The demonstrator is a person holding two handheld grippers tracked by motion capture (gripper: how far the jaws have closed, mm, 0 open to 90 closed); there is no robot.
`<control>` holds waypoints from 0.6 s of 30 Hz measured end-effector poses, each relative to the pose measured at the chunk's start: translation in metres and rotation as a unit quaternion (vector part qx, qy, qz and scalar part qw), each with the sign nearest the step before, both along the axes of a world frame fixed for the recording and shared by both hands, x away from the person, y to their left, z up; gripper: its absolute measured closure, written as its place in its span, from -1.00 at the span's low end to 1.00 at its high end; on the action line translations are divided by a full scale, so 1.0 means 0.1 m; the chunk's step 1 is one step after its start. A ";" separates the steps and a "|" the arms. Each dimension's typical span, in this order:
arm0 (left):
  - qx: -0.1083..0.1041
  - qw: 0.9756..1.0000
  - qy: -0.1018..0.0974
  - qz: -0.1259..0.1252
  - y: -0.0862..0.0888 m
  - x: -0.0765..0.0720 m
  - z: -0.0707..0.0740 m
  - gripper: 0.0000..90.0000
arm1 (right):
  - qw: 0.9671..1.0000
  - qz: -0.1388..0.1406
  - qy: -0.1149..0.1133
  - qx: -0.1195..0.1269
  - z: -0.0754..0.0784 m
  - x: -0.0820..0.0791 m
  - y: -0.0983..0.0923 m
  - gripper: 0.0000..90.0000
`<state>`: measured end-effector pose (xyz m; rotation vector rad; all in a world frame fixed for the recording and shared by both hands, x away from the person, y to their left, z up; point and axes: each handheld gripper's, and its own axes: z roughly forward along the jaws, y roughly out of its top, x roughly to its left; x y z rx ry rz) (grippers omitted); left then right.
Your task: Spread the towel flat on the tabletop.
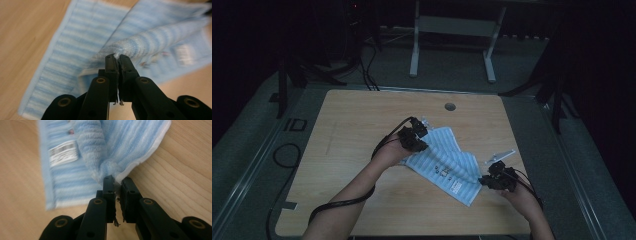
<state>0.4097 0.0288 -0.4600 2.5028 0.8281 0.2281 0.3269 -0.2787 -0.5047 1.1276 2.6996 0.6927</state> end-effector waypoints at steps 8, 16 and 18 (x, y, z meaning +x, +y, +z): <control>0.008 0.997 0.061 0.049 0.04 0.34 -0.51 0.83 | 1.000 -0.027 0.014 0.007 -0.13 0.18 -0.03 0.84; -0.007 0.998 0.017 0.057 0.43 0.04 -0.18 0.22 | 0.999 -0.045 0.002 -0.008 -0.01 0.18 -0.14 0.41; -0.008 0.999 0.012 0.037 0.54 -0.09 -0.11 0.22 | 0.999 -0.047 -0.005 -0.004 0.08 0.14 -0.18 0.29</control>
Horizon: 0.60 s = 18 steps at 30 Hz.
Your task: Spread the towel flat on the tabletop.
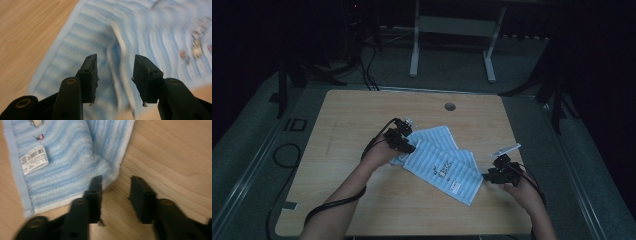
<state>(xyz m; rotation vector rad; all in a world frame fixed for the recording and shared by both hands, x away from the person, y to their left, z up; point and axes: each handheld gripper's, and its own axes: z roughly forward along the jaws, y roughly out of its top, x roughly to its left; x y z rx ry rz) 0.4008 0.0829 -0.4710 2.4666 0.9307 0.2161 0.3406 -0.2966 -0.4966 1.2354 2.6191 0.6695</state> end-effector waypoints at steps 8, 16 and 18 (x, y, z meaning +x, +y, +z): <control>-0.030 0.995 -0.031 -0.087 0.03 -0.38 -0.04 0.23 | 0.998 0.057 -0.009 0.013 0.16 -0.28 0.17 0.20; 0.006 0.990 0.003 -0.140 -0.24 -0.38 -0.43 0.26 | 0.993 0.116 0.014 0.007 -0.11 -0.53 0.55 0.27; 0.026 0.989 0.007 -0.145 -0.27 -0.36 -0.50 0.26 | 0.992 0.123 0.019 -0.005 -0.17 -0.58 0.60 0.22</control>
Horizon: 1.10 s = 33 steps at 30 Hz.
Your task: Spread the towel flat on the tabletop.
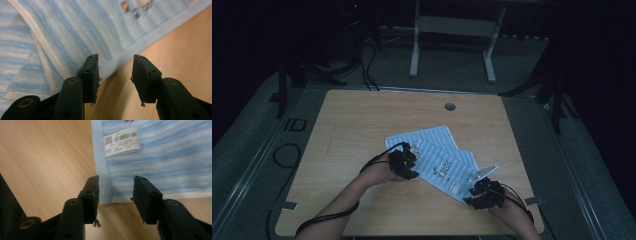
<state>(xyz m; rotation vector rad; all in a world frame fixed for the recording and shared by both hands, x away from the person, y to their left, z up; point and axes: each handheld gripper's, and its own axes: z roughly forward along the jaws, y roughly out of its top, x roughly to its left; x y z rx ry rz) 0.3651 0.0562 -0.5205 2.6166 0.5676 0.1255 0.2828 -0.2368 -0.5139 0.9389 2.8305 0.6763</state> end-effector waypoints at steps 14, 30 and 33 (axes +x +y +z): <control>0.017 0.998 -0.031 0.044 -0.15 0.41 -0.08 0.64 | 0.998 0.000 -0.041 -0.045 -0.12 0.10 0.15 0.67; -0.030 0.990 -0.051 0.128 -0.03 0.28 0.39 0.96 | 0.997 -0.018 -0.067 -0.030 0.18 0.35 0.06 0.84; -0.044 0.990 -0.052 0.121 0.09 -0.04 0.60 0.95 | 0.996 -0.013 -0.091 -0.013 0.40 0.25 0.03 0.84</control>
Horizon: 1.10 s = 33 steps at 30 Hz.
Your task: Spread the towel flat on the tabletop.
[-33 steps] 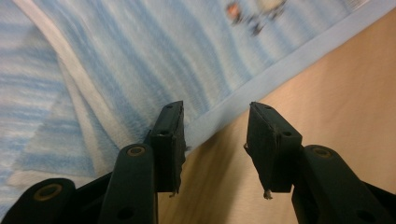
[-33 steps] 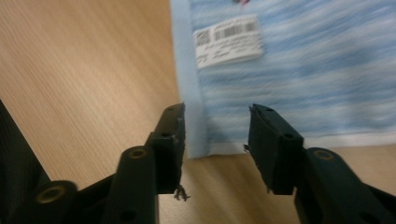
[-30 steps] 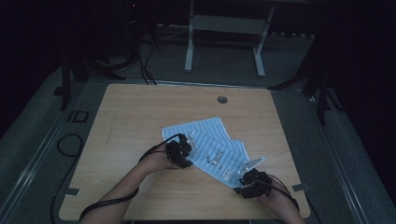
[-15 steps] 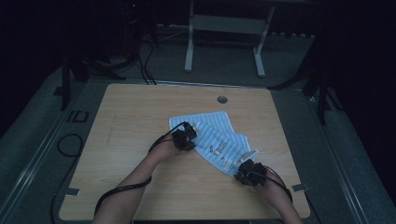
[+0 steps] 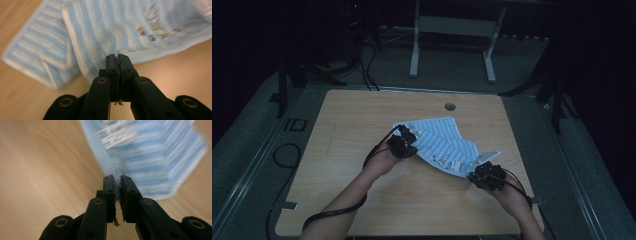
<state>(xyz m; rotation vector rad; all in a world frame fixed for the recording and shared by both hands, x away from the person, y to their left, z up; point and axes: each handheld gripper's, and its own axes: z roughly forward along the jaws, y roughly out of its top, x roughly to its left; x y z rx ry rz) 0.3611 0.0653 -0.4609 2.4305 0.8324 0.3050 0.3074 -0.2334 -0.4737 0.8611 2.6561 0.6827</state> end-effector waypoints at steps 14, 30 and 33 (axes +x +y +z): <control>-0.026 0.985 0.127 -0.117 0.20 -1.75 -0.24 0.68 | 0.994 0.094 0.054 0.016 -0.14 -1.14 -0.10 0.71; -0.040 0.991 0.106 -0.074 0.18 -1.03 -0.38 0.30 | 0.998 0.017 0.005 0.065 0.09 0.03 -0.09 1.00; -0.033 0.989 0.118 -0.080 0.10 -1.01 -0.51 0.30 | 0.999 -0.008 -0.002 0.048 -0.04 0.47 0.04 1.00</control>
